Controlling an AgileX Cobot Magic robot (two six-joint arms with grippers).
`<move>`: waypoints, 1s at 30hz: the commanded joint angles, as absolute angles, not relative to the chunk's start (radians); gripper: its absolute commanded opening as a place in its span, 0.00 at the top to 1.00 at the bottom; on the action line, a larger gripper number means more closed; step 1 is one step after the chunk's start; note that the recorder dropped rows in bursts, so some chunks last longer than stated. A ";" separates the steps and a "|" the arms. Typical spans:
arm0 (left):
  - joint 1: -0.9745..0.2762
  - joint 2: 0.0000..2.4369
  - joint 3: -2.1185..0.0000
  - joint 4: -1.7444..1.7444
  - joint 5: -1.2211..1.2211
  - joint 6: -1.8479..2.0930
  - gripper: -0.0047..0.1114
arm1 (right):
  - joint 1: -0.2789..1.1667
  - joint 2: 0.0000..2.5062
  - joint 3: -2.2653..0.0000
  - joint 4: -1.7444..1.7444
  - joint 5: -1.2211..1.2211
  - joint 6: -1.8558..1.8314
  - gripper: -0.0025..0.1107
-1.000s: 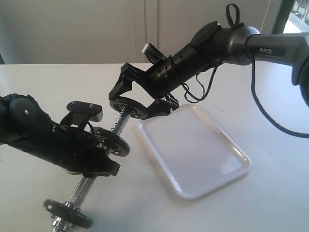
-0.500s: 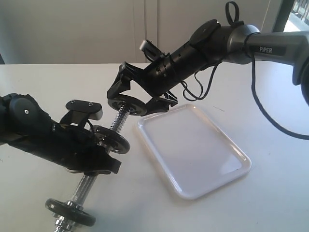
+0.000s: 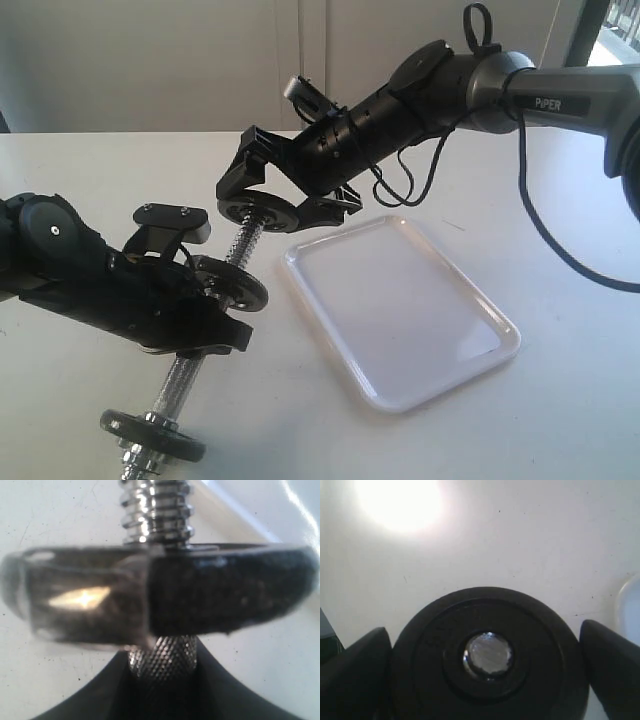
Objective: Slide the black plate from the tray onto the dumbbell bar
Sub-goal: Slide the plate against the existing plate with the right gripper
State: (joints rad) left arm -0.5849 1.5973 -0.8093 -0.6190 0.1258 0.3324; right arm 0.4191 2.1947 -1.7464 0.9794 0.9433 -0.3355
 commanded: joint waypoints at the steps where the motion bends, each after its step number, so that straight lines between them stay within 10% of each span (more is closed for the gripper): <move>1: -0.593 1.560 -0.837 -0.650 0.024 0.334 0.96 | 0.438 2.165 -1.753 1.082 0.959 -0.308 0.98; 30: -0.593 1.560 -0.837 -0.650 0.018 0.336 0.96 | 0.461 2.173 -1.753 1.080 1.097 -0.256 0.88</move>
State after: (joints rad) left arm -0.5909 1.5973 -0.8114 -0.6242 0.0695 0.3155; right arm 0.4508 2.2027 -1.7436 0.9812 1.0497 -0.2549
